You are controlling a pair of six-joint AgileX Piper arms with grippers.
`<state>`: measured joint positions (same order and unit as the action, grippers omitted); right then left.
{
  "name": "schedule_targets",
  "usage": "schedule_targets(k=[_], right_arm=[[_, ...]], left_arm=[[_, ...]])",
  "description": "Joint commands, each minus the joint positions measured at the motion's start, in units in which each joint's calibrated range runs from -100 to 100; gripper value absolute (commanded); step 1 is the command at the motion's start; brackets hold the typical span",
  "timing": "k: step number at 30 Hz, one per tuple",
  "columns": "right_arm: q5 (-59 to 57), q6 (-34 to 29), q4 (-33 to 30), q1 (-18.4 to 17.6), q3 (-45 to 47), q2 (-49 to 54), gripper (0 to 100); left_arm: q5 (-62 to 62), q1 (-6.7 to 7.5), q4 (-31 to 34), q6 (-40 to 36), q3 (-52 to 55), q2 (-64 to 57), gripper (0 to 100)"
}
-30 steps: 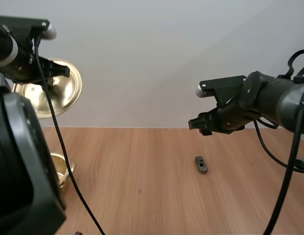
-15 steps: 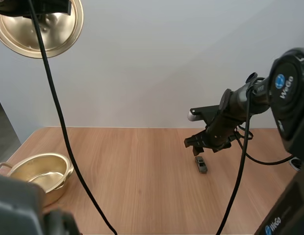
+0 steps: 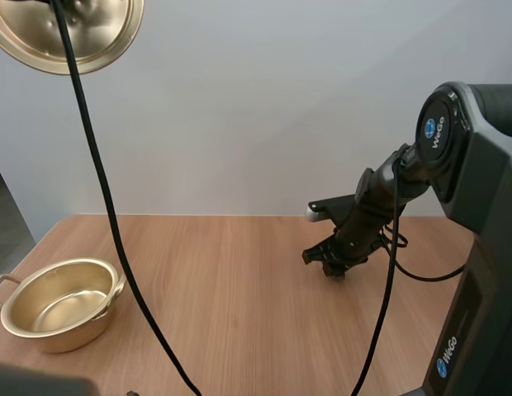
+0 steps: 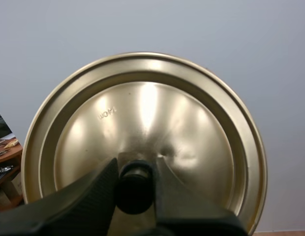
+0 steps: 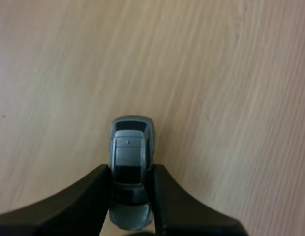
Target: Open the pot, put the car inside, and close it
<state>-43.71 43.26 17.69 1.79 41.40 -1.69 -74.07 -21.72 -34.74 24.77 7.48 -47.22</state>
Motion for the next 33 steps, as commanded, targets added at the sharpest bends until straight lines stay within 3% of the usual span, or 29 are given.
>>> schedule_targets(k=[1,5,7,9,14,19,33], right_arm=[[-7.5,6.3,10.5,-1.9,-3.9,1.7,0],[-23.2,18.6,28.2,-7.0,-9.5,7.8,0],[-27.0,22.6,33.6,-9.6,-10.9,10.0,0],[-27.1,25.0,37.7,-14.8,-13.2,12.4,0],[-24.8,25.0,36.0,-25.4,-19.0,11.5,0],[-23.0,25.0,33.2,-32.0,-23.2,7.0,0],[-24.9,27.5,30.7,-35.6,-34.6,-10.8,0]], left_arm=[[1.1,-0.02,0.0,-0.3,-0.7,-1.3,0],[9.0,-0.02,0.0,-4.3,-2.2,-5.2,0],[13.1,-0.02,0.4,-6.3,-3.3,-7.2,0],[16.1,-0.02,1.3,-7.9,-4.2,-9.0,0],[26.0,-0.02,4.1,-12.3,-4.9,-11.9,0],[28.0,-0.02,6.4,-12.4,-4.9,-13.0,0],[26.2,-0.02,6.5,-12.4,-4.9,-12.2,0]])
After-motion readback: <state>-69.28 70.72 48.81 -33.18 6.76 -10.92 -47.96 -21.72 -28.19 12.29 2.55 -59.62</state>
